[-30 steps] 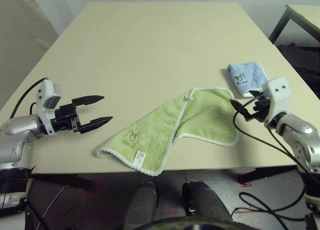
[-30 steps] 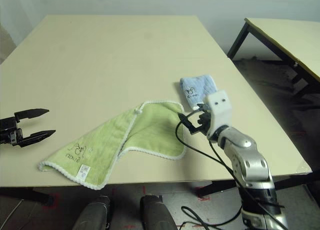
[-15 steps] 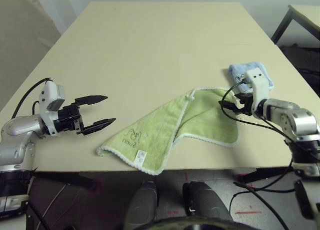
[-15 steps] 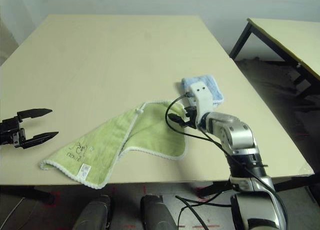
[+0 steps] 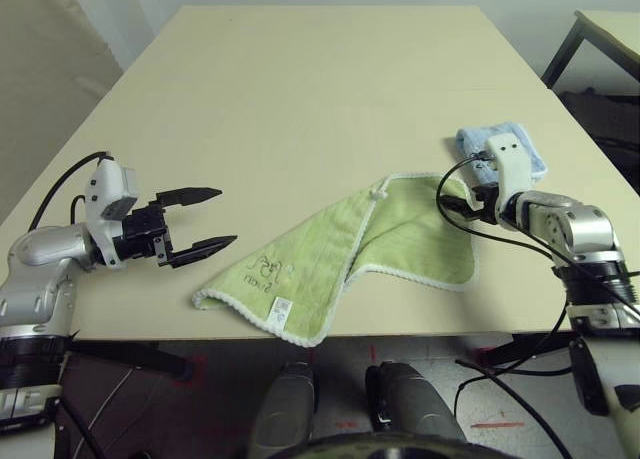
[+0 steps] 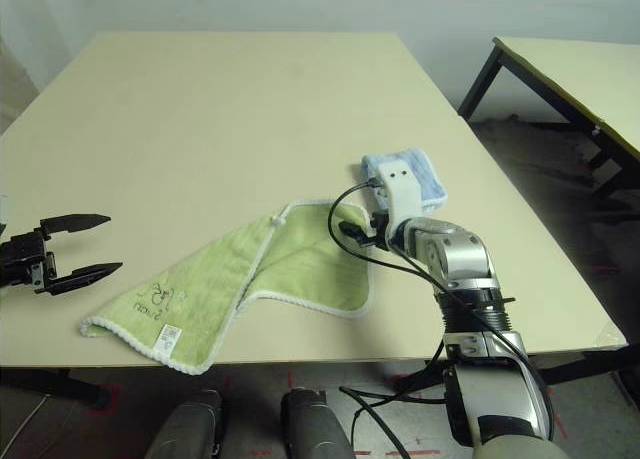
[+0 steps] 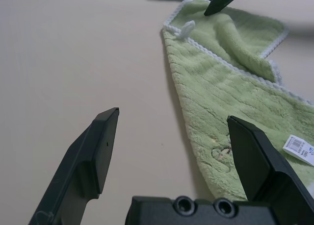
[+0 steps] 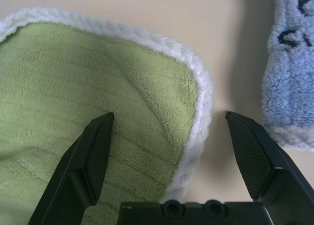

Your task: Fold the towel and set it aside.

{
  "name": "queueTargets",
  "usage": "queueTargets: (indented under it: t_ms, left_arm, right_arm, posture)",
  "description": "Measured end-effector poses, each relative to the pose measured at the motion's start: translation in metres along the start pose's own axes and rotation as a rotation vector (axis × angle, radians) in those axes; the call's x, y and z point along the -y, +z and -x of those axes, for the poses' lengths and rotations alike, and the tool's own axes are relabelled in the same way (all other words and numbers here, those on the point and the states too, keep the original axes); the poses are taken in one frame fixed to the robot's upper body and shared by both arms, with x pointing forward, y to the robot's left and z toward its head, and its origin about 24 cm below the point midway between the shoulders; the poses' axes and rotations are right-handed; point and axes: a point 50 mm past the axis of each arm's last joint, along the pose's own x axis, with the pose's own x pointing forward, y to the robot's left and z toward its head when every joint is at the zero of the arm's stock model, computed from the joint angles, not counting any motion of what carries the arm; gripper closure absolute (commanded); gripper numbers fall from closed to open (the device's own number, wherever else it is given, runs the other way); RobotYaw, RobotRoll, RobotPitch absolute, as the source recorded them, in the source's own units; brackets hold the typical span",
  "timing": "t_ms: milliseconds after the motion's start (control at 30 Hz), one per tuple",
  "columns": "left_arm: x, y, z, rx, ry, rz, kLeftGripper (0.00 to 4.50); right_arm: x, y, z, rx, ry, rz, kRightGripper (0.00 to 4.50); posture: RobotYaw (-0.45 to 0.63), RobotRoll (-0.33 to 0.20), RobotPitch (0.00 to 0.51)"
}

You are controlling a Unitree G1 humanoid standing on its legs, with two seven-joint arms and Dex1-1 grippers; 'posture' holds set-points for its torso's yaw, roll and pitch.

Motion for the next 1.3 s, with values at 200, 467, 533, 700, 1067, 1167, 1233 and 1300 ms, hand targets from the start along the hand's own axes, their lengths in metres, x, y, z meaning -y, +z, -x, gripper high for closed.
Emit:
queueTargets:
  t_ms: [200,467,533,700,1067,1167,1233,1300]
  left_arm:
    - [0.0,0.001,-0.001,0.0,-0.004,-0.008,0.0]
    - [0.002,0.001,-0.001,-0.002,-0.011,-0.016,0.0]
    - [0.002,0.001,-0.001,-0.005,-0.015,-0.017,0.0]
    - [0.001,-0.002,0.0,-0.015,-0.016,-0.016,0.0]
    - [-0.005,-0.001,-0.006,-0.027,-0.039,-0.042,0.0]
    - [-0.006,0.001,-0.006,-0.023,-0.038,-0.051,0.0]
    - [-0.006,0.0,-0.006,-0.024,-0.037,-0.049,0.0]
    - [-0.006,0.0,-0.006,-0.023,-0.036,-0.05,0.0]
  right_arm:
    - [-0.004,0.001,-0.003,0.006,0.011,-0.025,2.61]
    - [-0.007,0.018,0.001,0.085,0.059,-0.09,4.44]
    - [-0.01,0.028,0.008,0.098,0.106,-0.086,4.44]
    - [-0.031,0.065,0.037,0.134,0.301,-0.036,4.44]
    - [-0.084,0.206,0.104,0.518,0.53,-0.033,4.44]
    - [-0.045,0.231,0.11,0.677,0.172,0.022,4.44]
    - [-0.018,0.234,0.11,0.711,-0.045,0.079,4.44]
    - [0.0,0.234,0.109,0.71,-0.172,0.124,4.44]
  posture:
    - [0.08,0.0,0.094]
    - [0.07,0.0,0.099]
    - [0.06,0.0,0.1]
    - [0.06,0.0,0.103]
    - [0.06,0.0,0.1]
    - [0.06,0.0,0.102]
    - [0.07,0.0,0.103]
    - [0.07,0.0,0.104]
